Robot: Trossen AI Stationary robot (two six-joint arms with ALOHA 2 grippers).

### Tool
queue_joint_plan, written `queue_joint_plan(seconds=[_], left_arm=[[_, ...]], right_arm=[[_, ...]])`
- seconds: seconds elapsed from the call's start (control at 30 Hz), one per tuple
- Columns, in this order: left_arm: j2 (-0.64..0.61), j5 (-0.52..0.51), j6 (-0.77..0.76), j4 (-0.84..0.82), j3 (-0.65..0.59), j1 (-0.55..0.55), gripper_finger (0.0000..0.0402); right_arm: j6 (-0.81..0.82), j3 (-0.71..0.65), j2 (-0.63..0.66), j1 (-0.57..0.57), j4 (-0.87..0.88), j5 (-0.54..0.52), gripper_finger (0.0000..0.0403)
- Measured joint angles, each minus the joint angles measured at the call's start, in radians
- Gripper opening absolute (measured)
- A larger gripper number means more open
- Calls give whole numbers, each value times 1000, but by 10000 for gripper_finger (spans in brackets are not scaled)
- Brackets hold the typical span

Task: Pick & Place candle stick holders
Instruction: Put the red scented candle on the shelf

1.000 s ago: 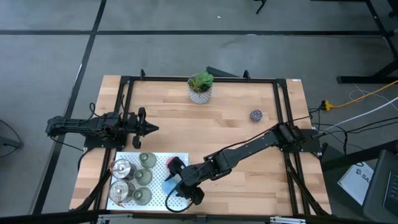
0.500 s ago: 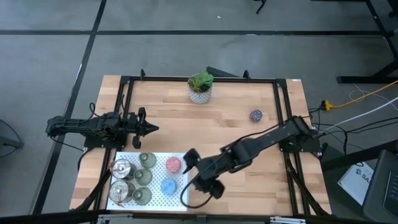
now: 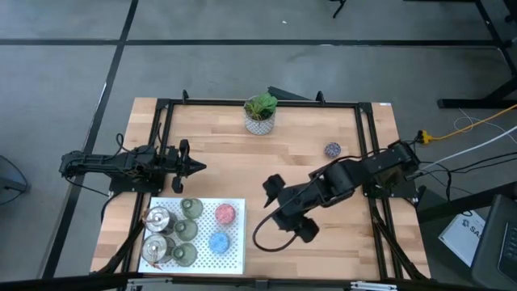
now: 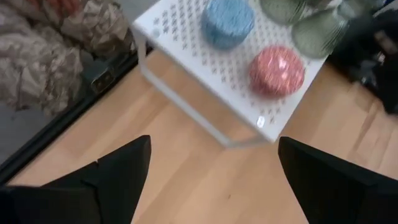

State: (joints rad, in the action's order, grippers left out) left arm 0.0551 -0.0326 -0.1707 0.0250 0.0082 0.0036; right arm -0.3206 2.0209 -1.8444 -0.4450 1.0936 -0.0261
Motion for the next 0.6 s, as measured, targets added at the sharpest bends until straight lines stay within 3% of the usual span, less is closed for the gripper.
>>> queue_joint_plan(seconds=[0.6], left_arm=[[0,0,0,0,0,0,6]], right_arm=[[52,-1,33,94,294,-34,355]])
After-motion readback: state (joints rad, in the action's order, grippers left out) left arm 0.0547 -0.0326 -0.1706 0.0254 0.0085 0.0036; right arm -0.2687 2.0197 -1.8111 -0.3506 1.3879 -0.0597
